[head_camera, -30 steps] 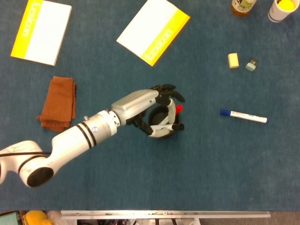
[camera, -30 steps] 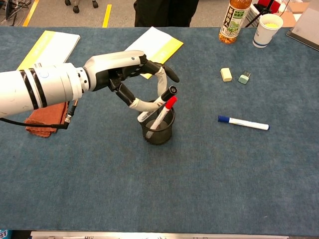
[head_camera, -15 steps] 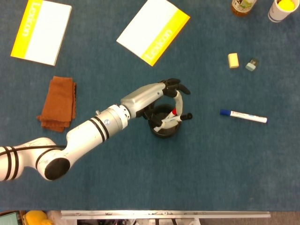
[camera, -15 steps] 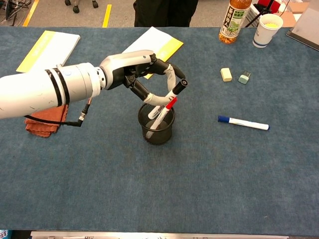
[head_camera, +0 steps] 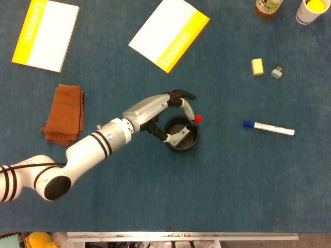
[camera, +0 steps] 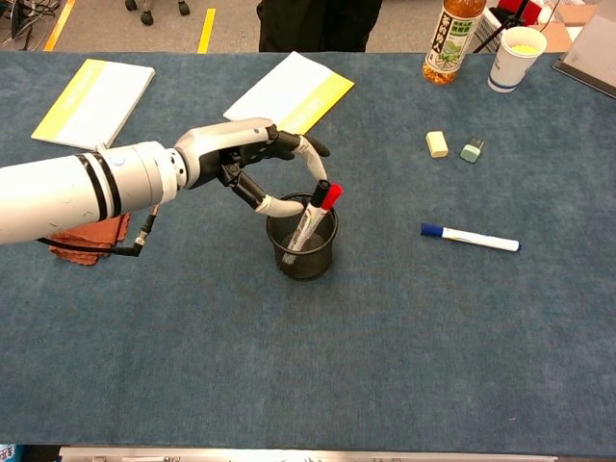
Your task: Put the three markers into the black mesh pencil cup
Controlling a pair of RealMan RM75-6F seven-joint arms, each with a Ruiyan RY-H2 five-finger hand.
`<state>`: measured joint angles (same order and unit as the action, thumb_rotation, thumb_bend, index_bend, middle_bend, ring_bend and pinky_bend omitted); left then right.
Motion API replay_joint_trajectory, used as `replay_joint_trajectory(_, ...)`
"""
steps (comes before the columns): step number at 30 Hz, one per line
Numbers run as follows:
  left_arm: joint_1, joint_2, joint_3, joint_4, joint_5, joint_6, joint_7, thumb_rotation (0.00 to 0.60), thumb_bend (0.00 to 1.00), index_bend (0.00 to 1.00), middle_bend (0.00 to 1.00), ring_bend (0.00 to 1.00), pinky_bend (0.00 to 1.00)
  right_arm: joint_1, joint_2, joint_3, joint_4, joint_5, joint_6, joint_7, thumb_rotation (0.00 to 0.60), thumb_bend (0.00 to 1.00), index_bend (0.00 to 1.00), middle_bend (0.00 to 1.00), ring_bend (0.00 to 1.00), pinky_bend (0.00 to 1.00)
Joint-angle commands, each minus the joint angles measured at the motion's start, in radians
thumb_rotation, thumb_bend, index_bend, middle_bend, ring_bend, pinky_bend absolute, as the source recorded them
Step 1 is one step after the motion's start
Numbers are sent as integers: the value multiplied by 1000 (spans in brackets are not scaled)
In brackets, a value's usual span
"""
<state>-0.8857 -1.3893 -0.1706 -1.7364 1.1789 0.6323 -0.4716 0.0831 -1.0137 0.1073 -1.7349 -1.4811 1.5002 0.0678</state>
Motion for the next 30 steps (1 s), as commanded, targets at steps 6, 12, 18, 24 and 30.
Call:
replay_joint_trajectory(6, 39, 68, 27, -7, 112, 47, 37, 600, 274, 156, 31, 0, 2, 6, 2, -6, -1, -6, -16, -6, 600, 336, 118, 39, 0, 46)
replay_joint_trajectory(12, 96, 138, 65, -4, 196, 158, 143, 600, 274, 217, 63, 0, 2, 14, 13, -16, -19, -13, -36, -44, 600, 336, 145, 53, 0, 46)
replay_joint_trajectory(18, 178, 200, 97, 1, 238, 296, 232, 600, 274, 249, 80, 0, 1, 20, 18, -18, -61, 20, -63, -105, 600, 336, 189, 65, 0, 45)
replay_joint_trajectory(24, 275, 227, 125, 35, 235, 426, 308, 600, 273, 269, 100, 0, 2, 23, 23, -18, -102, 65, -82, -175, 600, 336, 232, 73, 0, 45)
replay_joint_trajectory(30, 366, 241, 150, 71, 233, 537, 361, 600, 273, 276, 113, 0, 2, 25, 13, -13, -139, 95, -81, -242, 600, 304, 323, 114, 0, 45)
